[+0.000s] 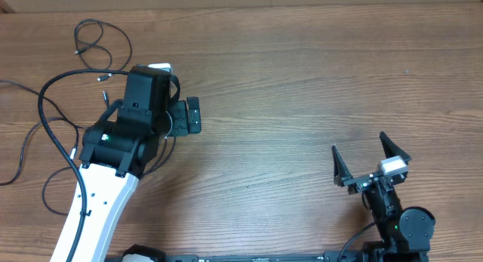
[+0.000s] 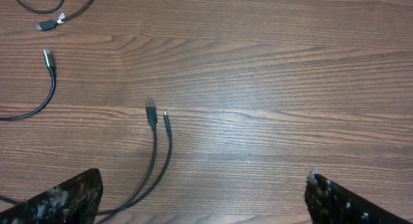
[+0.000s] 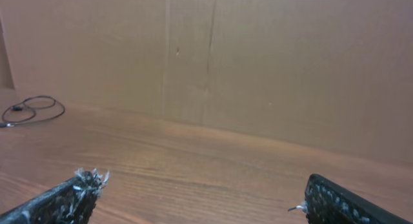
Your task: Untangle cables
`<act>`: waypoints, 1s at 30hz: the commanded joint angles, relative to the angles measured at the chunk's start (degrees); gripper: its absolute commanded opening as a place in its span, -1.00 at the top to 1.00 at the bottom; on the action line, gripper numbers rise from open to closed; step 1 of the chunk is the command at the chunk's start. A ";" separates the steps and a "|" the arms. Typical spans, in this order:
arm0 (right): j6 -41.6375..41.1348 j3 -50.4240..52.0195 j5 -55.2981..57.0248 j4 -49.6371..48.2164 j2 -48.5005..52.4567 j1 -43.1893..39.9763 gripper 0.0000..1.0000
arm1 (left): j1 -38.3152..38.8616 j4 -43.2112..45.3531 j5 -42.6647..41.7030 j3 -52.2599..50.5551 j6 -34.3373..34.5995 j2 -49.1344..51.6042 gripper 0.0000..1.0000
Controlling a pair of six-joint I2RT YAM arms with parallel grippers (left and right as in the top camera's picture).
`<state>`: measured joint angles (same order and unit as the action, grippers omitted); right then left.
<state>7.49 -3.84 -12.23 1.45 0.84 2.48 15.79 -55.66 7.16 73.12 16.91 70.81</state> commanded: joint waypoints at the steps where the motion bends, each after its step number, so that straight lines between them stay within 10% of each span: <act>1: -0.35 3.23 -0.28 -3.43 -0.68 0.42 -1.00 | 0.37 0.17 0.74 0.39 0.24 0.13 -0.99; 7: -12.04 3.39 9.18 -1.29 -0.68 0.42 -1.00 | 0.37 0.17 0.74 0.39 0.22 0.13 -0.99; 30: -12.00 3.39 10.49 3.34 -0.68 0.42 -1.00 | 0.37 0.20 0.74 0.37 0.22 0.13 -0.99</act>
<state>-4.19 -1.06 -2.52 5.13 0.73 2.68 15.77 -55.66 7.16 73.12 16.93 70.81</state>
